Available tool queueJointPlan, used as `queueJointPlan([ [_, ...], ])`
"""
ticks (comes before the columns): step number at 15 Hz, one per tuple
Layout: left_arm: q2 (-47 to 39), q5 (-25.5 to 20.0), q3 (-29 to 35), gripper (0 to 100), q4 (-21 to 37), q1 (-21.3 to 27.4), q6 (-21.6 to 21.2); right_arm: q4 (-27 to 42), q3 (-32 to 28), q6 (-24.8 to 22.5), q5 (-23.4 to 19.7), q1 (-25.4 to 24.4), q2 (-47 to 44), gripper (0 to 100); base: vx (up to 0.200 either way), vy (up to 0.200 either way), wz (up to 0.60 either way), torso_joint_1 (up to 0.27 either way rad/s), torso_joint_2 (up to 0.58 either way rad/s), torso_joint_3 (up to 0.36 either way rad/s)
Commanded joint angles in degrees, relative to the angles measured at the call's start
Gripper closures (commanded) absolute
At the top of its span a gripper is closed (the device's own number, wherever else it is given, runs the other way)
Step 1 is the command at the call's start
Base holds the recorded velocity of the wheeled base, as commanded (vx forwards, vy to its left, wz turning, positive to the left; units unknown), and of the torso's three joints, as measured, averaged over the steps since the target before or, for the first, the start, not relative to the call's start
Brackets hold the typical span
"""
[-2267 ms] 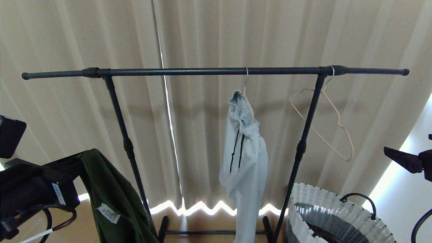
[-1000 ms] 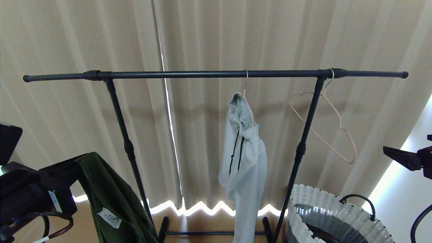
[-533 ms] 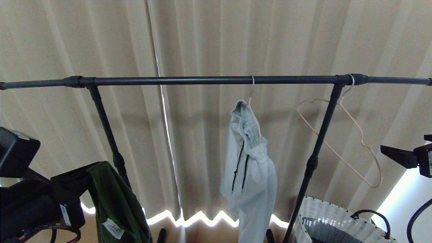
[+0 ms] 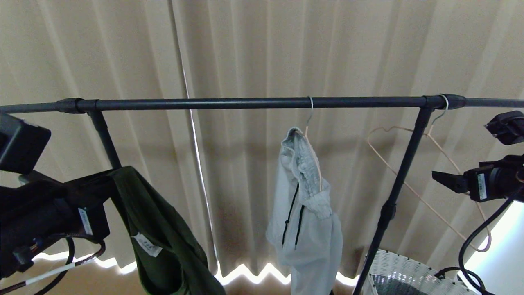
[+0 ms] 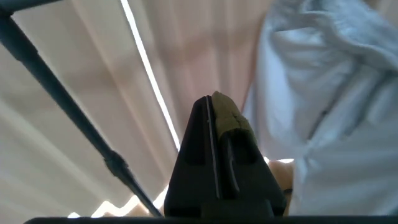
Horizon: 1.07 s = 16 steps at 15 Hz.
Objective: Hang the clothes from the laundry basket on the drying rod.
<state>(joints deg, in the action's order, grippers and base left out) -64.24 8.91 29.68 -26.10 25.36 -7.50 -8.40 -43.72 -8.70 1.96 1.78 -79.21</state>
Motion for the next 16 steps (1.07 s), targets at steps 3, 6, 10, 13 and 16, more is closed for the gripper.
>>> queueJointPlan([
  [3,-5.54,0.14,4.07,100,0.26,-4.61,0.2,-0.04,-1.02,2.9,0.32,-1.52,-5.42,0,0.0,0.0,0.0,0.0,0.0,0.0],
  [6,-5.45,0.14,3.63,100,0.26,-4.7,0.29,0.31,-2.08,5.28,0.41,-1.52,-6.39,0,0.0,0.0,0.0,0.0,0.0,0.0],
  [10,-5.54,0.14,3.54,100,0.26,-4.7,0.2,0.49,-1.55,5.36,0.41,-1.43,-5.86,0,0.0,0.0,0.0,0.0,0.0,0.0],
  [13,-5.28,0.14,3.19,100,0.17,-4.7,0.29,0.49,-1.37,6.07,0.32,-1.43,-6.22,100,0.0,0.0,0.0,0.0,0.0,0.0],
  [16,-5.28,0.05,3.1,100,0.17,-4.7,0.29,0.49,-1.2,6.07,0.32,-1.43,-5.95,100,0.0,0.0,0.0,0.0,0.0,0.0],
])
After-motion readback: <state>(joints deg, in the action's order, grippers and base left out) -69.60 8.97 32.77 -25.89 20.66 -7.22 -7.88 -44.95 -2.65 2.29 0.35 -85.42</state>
